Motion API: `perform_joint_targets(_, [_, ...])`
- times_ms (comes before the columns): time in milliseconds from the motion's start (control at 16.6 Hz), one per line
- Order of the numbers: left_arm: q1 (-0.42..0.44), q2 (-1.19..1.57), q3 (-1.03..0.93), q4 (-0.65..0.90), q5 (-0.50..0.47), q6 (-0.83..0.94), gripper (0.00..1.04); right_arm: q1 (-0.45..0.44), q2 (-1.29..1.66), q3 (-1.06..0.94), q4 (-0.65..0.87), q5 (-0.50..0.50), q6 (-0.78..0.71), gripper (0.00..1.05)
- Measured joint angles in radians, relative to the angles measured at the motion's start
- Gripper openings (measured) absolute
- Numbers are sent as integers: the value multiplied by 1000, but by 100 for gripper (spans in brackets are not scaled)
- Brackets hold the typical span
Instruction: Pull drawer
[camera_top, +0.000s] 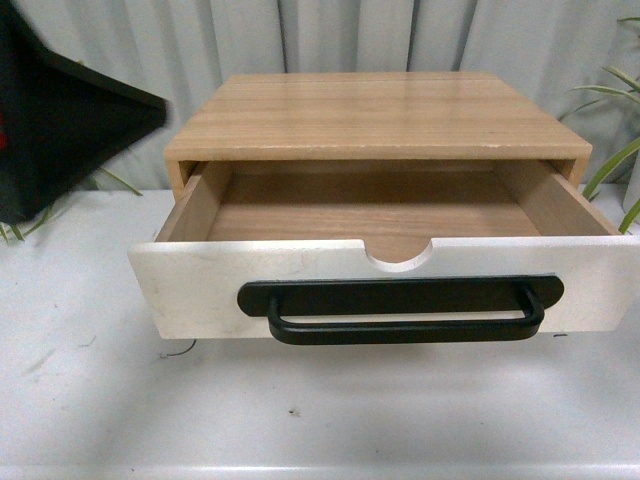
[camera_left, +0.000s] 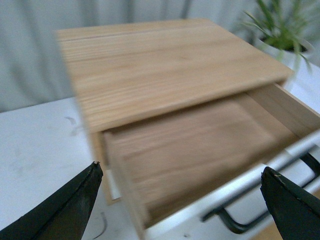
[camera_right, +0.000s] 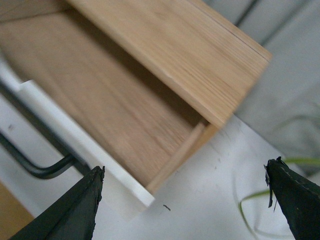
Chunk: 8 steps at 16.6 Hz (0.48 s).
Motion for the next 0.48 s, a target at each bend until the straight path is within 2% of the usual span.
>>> perform_joint_targets(60, [76,-40,-45,21,-42,-77,98,-26,-20,-34,48,60,185,98])
perform_joint_targets(181, [249,-135,-161,-4,-121,-211,98,-63,-101,-121,70,90,526,98])
perform_joint_targets(301, [423,-286,-263,-84,-80,-249,98,-135,-211,-209,81,87,749,98])
perform_joint_targets(361, [523,-386,-303,-106,-43,-244,97,-171,-277,-248,93,96,806,98])
perform_joint_targets(422, [609,-472,-390,81,59,-165,85,-149,-349,-342,297,242,785,87])
perform_joint_targets(482, [591,-574,-441,68,75,-98,75,-124,-450,-400,309,327,757,76])
